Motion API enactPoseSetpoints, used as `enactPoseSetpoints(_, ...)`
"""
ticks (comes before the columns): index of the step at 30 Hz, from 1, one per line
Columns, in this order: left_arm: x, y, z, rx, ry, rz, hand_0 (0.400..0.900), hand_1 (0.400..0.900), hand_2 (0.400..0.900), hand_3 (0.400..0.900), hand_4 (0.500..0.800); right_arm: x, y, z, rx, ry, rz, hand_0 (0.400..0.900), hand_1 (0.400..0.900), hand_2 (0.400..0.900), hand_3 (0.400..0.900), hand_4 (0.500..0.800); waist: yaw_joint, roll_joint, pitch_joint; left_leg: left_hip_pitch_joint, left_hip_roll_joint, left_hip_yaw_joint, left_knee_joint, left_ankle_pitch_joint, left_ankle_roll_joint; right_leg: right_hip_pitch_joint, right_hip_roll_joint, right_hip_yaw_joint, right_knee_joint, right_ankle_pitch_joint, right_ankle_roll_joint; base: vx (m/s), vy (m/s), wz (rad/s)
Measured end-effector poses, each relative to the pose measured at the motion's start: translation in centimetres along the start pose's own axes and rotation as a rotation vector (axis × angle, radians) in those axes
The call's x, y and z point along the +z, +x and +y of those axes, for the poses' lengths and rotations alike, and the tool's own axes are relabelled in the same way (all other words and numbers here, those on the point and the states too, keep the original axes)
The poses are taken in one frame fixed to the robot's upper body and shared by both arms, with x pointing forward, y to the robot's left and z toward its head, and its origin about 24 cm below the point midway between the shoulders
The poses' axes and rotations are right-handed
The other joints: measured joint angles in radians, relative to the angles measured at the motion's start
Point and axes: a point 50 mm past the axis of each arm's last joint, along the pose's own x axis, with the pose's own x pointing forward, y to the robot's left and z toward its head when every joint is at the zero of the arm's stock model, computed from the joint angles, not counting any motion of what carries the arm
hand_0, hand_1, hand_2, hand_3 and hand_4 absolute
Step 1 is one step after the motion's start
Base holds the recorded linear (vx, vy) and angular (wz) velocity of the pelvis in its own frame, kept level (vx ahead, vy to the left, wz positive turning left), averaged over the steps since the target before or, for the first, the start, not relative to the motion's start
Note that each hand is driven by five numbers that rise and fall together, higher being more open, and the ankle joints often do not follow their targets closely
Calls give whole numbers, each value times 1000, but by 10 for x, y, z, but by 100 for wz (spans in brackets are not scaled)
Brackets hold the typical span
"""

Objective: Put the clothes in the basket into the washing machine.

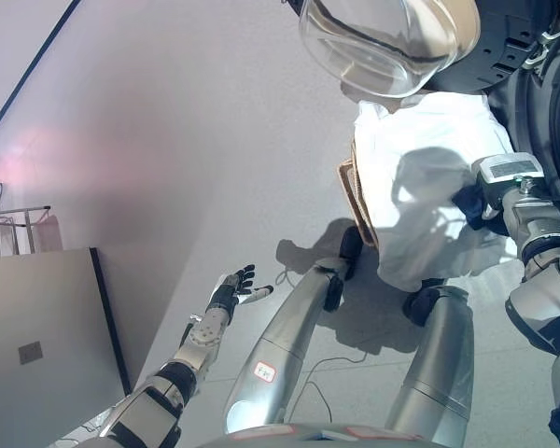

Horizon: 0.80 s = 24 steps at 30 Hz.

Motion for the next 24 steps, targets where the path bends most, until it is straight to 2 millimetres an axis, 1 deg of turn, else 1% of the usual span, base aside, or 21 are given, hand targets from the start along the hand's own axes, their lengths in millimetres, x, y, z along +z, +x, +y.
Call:
enactPoseSetpoints(2, 2, 1, 0, 4, 0, -5, 900, 900, 900, 900, 800, 0, 0, 0, -3, 1, -1, 400, 400, 400, 400, 500, -7, -3, 1, 3, 2, 0, -3, -1, 3, 3, 1, -1, -3, 2, -3, 42, -19, -5)
enactPoseSetpoints(3, 3, 2, 1, 7, 2, -6, 900, 900, 900, 900, 800, 2, 0, 0, -2, 5, -5, 400, 400, 400, 400, 500, -12, -5, 3, 10, 3, 0, -5, 2, 5, 10, 3, -3, -8, 5, 1, 53, -20, -10)
enactPoseSetpoints(5, 5, 3, 1, 9, 1, -11, 900, 900, 900, 900, 800, 6, -1, 7, 13, 3, -17, 400, 400, 400, 400, 500, -19, -16, 10, 44, 7, 1, -19, 8, 13, 43, 7, -5, -26, 9, 6, 50, -27, -12)
enactPoseSetpoints(7, 3, 2, 4, 22, -10, -3, 900, 900, 900, 900, 800, 18, -2, 13, 26, 42, -35, 400, 400, 400, 400, 500, -39, -36, 25, 102, 13, -3, -57, 14, 15, 101, 19, -9, -66, 19, 11, 47, -38, -16)
enactPoseSetpoints(9, -3, 1, 8, 43, -15, 18, 900, 900, 900, 900, 800, 35, -3, 21, 41, 105, -65, 400, 400, 400, 400, 500, -63, -54, 36, 173, 34, -9, -101, 15, 12, 183, 43, -23, -133, 38, 15, 61, -48, -16)
enactPoseSetpoints(10, -5, 0, 11, 51, -12, 23, 900, 900, 900, 900, 800, 42, -4, 24, 49, 133, -78, 400, 400, 400, 400, 500, -73, -70, 41, 204, 41, -11, -128, 19, 7, 216, 51, -28, -164, 46, 17, 64, -49, -14)
enactPoseSetpoints(12, -6, 0, 15, 68, -21, 30, 900, 900, 900, 900, 800, 46, -5, 27, 57, 213, -68, 400, 400, 400, 400, 500, -100, -85, 47, 252, 48, -27, -180, 34, -2, 271, 65, -43, -228, 67, 17, 68, -43, -13)
enactPoseSetpoints(14, -9, -1, 19, 84, -27, 40, 900, 900, 900, 900, 800, 47, -5, 28, 61, 340, -33, 400, 400, 400, 400, 500, -110, -97, 55, 306, 67, -26, -249, 61, 0, 328, 89, -51, -314, 106, 22, 49, -26, -19)
enactPoseSetpoints(15, -11, -1, 21, 92, -30, 50, 900, 900, 900, 900, 800, 47, -6, 33, 69, 395, -20, 400, 400, 400, 400, 500, -116, -98, 58, 339, 74, -25, -283, 73, 8, 362, 96, -58, -352, 123, 21, 3, -15, -25)
enactPoseSetpoints(17, -15, -2, 26, 113, -37, 67, 900, 900, 900, 900, 800, 51, -11, 47, 98, 470, -6, 400, 400, 400, 400, 500, -119, -100, 60, 394, 85, -26, -327, 80, 13, 424, 115, -62, -418, 144, 19, 38, -16, -17)
enactPoseSetpoints(18, -17, -3, 30, 131, -52, 76, 900, 900, 900, 900, 800, 56, -13, 55, 117, 555, 8, 400, 400, 400, 400, 500, -119, -100, 62, 426, 96, -25, -354, 85, 14, 462, 129, -64, -460, 159, 21, 72, -14, -9)
enactPoseSetpoints(20, -23, -6, 38, 158, -57, 102, 900, 900, 900, 900, 800, 69, -20, 70, 161, 618, 4, 400, 400, 400, 400, 500, -127, -102, 64, 486, 105, -23, -404, 99, 22, 524, 142, -65, -522, 177, 21, 62, -14, -4)
enactPoseSetpoints(21, -26, -7, 42, 174, -63, 110, 900, 900, 900, 900, 800, 78, -25, 81, 178, 701, 8, 400, 400, 400, 400, 500, -129, -104, 66, 521, 110, -21, -429, 105, 23, 562, 149, -67, -554, 186, 24, 54, -10, -2)
enactPoseSetpoints(23, -33, -12, 52, 204, -64, 131, 900, 900, 900, 900, 800, 101, -38, 101, 243, 920, 36, 400, 400, 400, 400, 500, -141, -110, 70, 579, 115, -22, -465, 109, 24, 620, 159, -68, -596, 192, 26, 43, 7, -5)
enactPoseSetpoints(24, -35, -14, 55, 219, -69, 138, 900, 900, 900, 900, 800, 112, -44, 110, 266, 1091, 74, 400, 400, 400, 400, 500, -148, -111, 71, 596, 116, -23, -476, 109, 24, 638, 161, -70, -609, 192, 26, 49, 24, -6)
